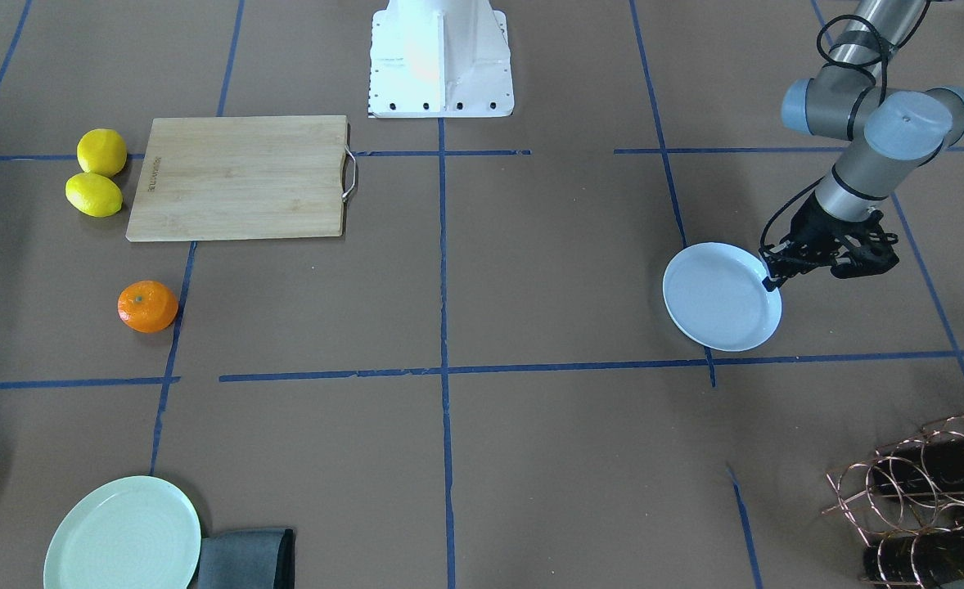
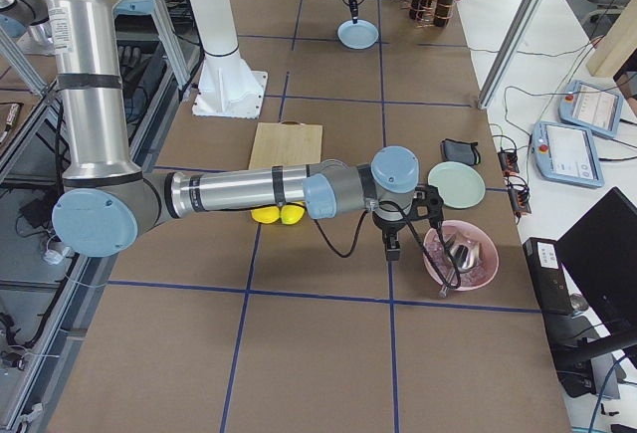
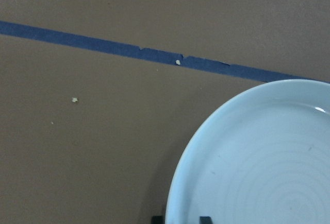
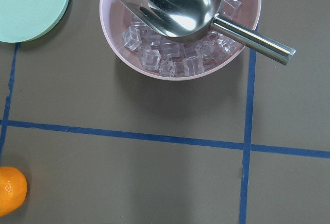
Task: Pick orange to plate
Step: 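Slide the white plate to center with left gripper while right arm nears orange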
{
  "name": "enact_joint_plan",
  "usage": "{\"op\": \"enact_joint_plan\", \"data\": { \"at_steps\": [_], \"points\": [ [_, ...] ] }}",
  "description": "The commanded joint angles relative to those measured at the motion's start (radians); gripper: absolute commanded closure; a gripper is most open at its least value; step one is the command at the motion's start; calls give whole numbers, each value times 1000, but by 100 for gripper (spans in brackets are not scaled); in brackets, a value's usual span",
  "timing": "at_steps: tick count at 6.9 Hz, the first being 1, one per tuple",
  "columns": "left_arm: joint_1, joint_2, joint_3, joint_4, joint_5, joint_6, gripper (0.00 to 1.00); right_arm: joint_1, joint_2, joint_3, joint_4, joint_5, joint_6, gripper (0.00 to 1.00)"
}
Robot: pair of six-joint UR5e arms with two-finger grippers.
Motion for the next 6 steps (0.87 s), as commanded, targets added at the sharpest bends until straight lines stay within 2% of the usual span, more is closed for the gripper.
{"op": "enact_joint_plan", "data": {
  "at_steps": [1,2,3,5,6],
  "points": [
    [-103,-50,-154,251,-84,8,100,0,0,12,-2,3,0,0],
    [-111,-193,-175,417,-93,-11,100,0,0,14,-2,3,0,0],
    [-102,-331,-163,528,-96,-119,100,0,0,14,-2,3,0,0],
    [50,-499,-93,520,-87,-416,100,-19,2,49,0,18,111,0],
    [141,-576,-1,463,-67,-530,100,-75,2,113,1,24,229,0]
  ]
}}
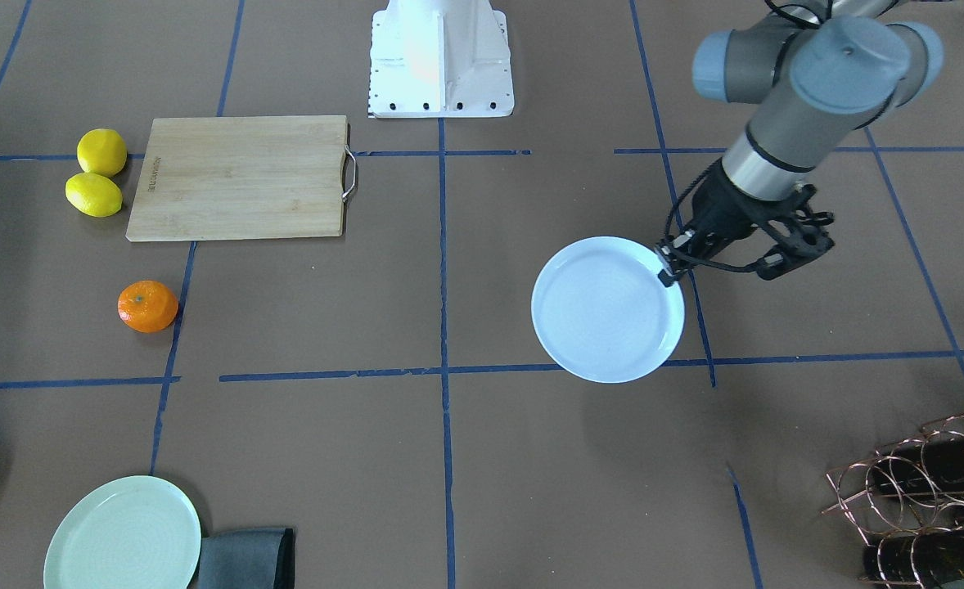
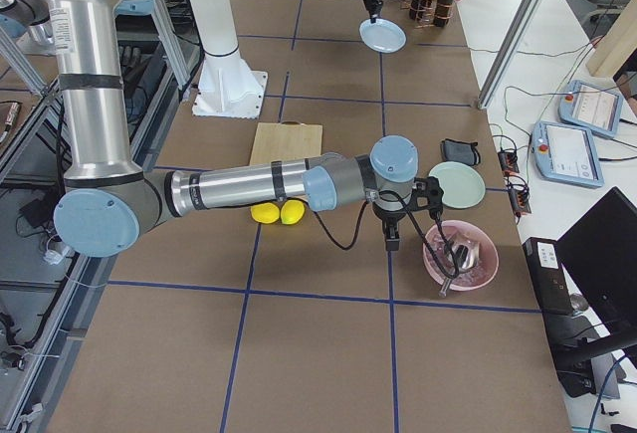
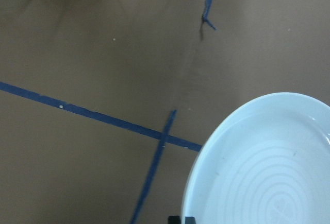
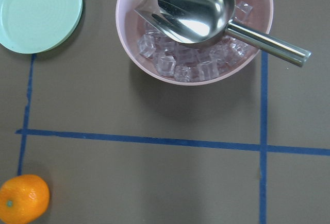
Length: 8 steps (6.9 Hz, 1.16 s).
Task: Pick orange to plate
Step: 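Slide the white plate to center with left gripper while right arm nears orange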
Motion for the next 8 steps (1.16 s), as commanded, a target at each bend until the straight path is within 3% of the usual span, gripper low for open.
{"op": "enact_joint_plan", "data": {
  "at_steps": [1,3,5,6,7,8],
  "points": [
    [172,-153,173,-118,122,-220,100,-121,1,130,2,0,273,0],
    [261,-181,274,-233,239,-276,100,-183,45,172,2,-3,407,0],
    [292,-177,288,-233,254,-273,100,-206,62,179,2,-5,431,0],
    [292,-175,282,-236,252,-258,70,-212,65,179,2,-20,435,0],
    [289,-167,272,-232,255,-195,1,-233,66,179,2,-41,437,0],
    [277,-126,196,-227,252,-181,0,-262,68,180,2,-79,438,0]
  ]
}}
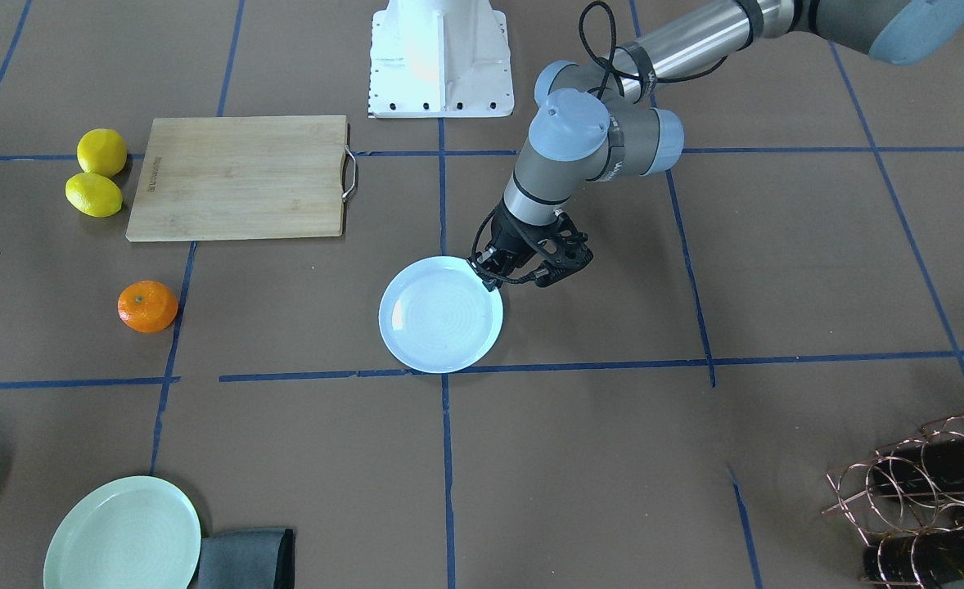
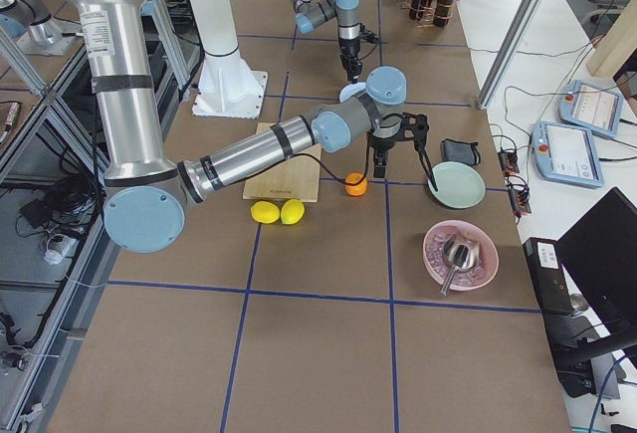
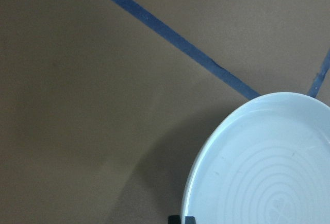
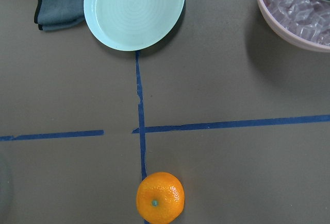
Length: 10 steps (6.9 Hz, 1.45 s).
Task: Pick orange to plate
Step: 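Slide the white plate to center with left gripper while right arm nears orange, then release the plate and withdraw the left gripper while the right gripper lowers over the orange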
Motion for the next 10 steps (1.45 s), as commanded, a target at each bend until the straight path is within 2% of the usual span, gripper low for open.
{"op": "enact_joint_plan", "data": {
  "at_steps": [1,2,3,4,5,7,10],
  "points": [
    [-52,54,-115,20,-10,69,0,-74,7,3,2,-85,33,0],
    [-98,59,-157,85,-65,118,0,-145,7,14,3,-168,84,0],
    [-146,65,-228,189,-91,228,0,-200,-8,12,73,-197,145,0],
    [-164,95,-306,268,-89,352,0,-274,-48,4,166,-286,194,0],
    [-215,106,-319,279,-88,384,0,-327,-79,-15,240,-326,196,0],
    [-261,138,-321,281,-92,405,0,-401,-67,-77,253,-378,195,0],
    [-267,157,-321,281,-93,423,0,-440,-41,-112,252,-395,195,0]
  ]
}}
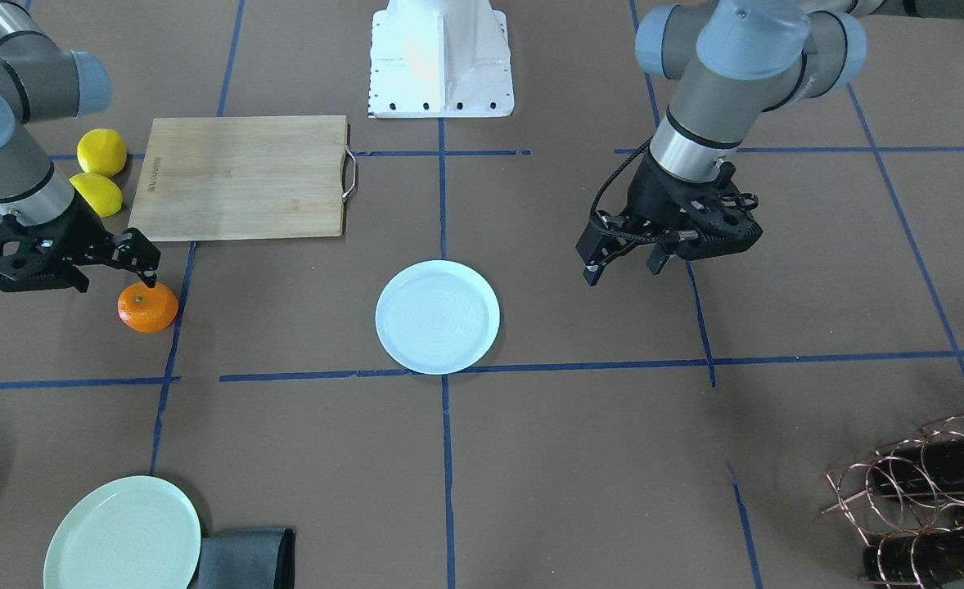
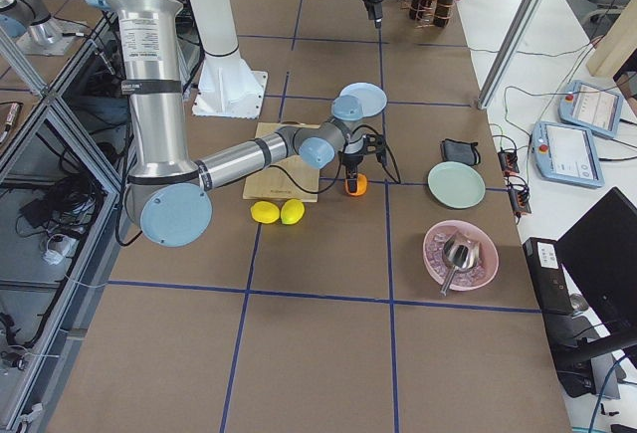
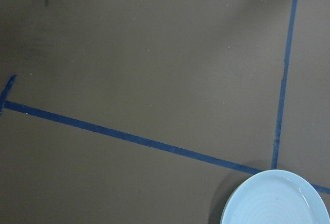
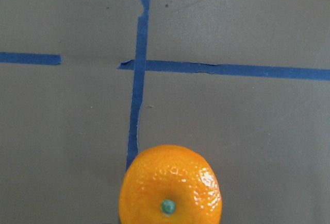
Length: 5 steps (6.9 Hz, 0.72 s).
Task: Pick orange to plate
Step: 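Release the plate and withdraw the left gripper while the right gripper lowers over the orange, then close the right gripper around the orange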
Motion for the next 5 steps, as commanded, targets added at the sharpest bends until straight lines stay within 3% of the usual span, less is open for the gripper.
{"op": "enact_joint_plan", "data": {
  "at_steps": [1,5],
  "points": [
    [-3,6,-1,1,1,2,0,-29,25,-22,-2,-22,1,0],
    [-3,22,-6,1,1,2,0,-39,55,-88,0,-26,-8,0]
  ]
}}
